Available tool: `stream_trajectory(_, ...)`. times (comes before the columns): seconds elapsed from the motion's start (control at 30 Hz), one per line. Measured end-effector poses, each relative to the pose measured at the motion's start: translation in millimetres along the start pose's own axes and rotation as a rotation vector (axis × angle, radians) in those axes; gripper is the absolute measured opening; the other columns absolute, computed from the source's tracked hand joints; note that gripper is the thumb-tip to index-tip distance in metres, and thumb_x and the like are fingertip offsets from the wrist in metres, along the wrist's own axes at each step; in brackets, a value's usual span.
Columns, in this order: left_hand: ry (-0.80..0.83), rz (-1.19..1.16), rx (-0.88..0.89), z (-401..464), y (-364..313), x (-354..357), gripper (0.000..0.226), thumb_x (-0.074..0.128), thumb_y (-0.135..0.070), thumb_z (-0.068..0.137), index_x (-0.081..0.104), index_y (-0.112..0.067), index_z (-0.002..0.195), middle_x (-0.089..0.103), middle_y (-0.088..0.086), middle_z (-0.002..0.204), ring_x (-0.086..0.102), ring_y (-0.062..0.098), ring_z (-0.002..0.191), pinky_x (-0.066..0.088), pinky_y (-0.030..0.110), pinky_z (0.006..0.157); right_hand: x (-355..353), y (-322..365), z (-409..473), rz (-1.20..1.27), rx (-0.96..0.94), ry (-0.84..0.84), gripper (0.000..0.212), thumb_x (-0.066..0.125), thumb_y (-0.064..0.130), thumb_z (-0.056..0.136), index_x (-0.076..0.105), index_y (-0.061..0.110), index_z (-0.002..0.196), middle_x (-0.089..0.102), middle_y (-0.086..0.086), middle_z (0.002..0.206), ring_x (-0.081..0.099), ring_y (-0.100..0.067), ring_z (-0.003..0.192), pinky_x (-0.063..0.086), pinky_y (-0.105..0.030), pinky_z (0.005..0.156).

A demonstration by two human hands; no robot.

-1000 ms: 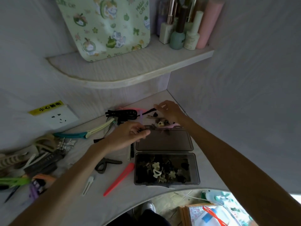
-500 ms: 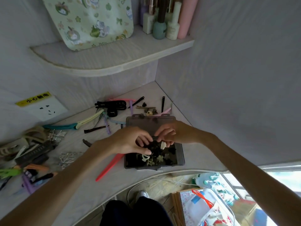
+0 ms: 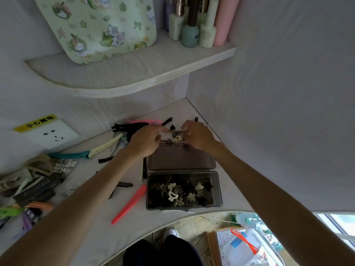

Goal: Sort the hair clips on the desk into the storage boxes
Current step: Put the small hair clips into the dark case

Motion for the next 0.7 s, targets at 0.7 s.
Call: stream_trajectory(0.7,-0.177,-0.193,-0.045,44,6,-13,0.019,0.065,-0.017,0.086,0.069,-0.018,0.105,0.068,-0.006,0.101,0.063,0.008,0.085,0.051,0.024,0.078,17,15,19,-0.156,-0.219,0.019,0.025,0.062,0.025,0.086,0.062,0.012,0.108,0.062,-0.012,0.107,0.060,-0.028,0.097,0.045,-0.031,0.076)
Point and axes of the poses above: each hand's wrist, its own z-axis towards the middle knuckle, its own x-axis out of the palm, y = z × x, the point moved 10 cm from there along z, towards the middle knuckle
